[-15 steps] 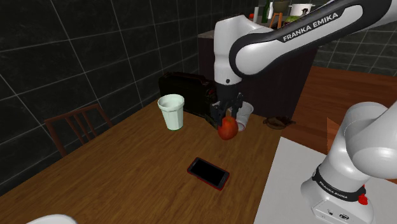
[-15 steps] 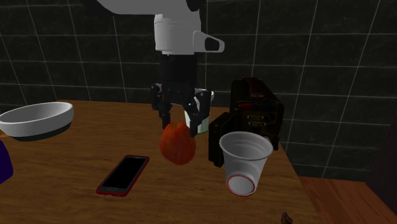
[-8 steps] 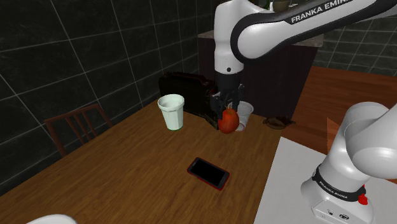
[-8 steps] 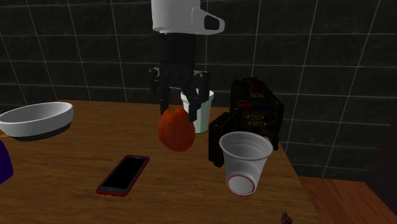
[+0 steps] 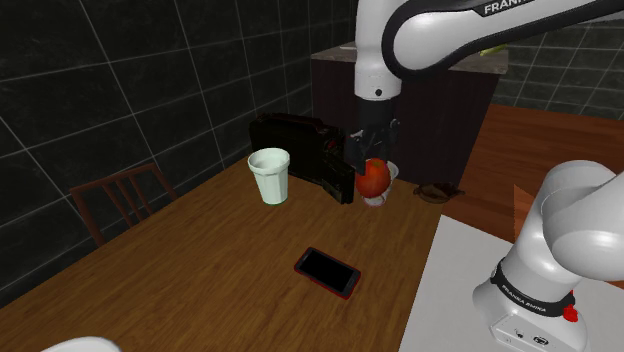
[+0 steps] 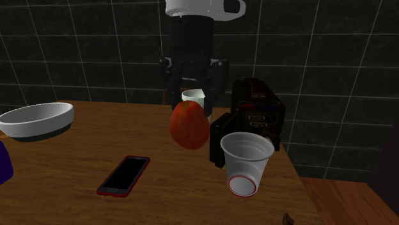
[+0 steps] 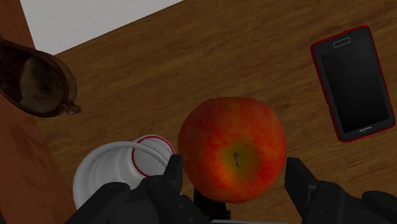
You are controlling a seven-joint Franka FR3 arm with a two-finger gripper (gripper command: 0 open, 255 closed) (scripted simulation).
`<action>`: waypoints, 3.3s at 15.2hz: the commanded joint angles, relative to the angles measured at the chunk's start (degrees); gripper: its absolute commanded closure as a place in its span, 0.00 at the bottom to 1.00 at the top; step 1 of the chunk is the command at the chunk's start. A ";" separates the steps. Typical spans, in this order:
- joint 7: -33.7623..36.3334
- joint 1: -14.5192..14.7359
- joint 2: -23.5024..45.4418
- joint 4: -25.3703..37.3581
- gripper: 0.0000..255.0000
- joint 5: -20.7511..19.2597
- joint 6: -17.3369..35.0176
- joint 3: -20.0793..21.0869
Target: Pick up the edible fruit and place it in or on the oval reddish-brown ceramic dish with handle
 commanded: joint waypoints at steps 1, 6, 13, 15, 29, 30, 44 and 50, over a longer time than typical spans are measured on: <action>-2.66 -1.11 -2.90 -1.33 1.00 -1.19 -1.66 -2.18; -8.81 -4.07 -9.05 -4.36 1.00 -4.79 -4.85 -7.43; -18.00 -8.94 -14.88 -5.67 1.00 -11.19 -9.03 -15.34; -20.74 -10.35 -15.84 -5.42 1.00 -13.17 -10.03 -17.70; -26.03 -13.68 -16.69 -11.59 1.00 -18.74 -4.09 -24.24; -26.00 -13.74 -16.59 -12.29 1.00 -18.92 -3.29 -24.43; -25.68 -14.33 -14.73 -18.36 1.00 -20.69 4.60 -26.34; -25.68 -14.33 -14.74 -18.36 0.00 -20.69 4.60 -26.33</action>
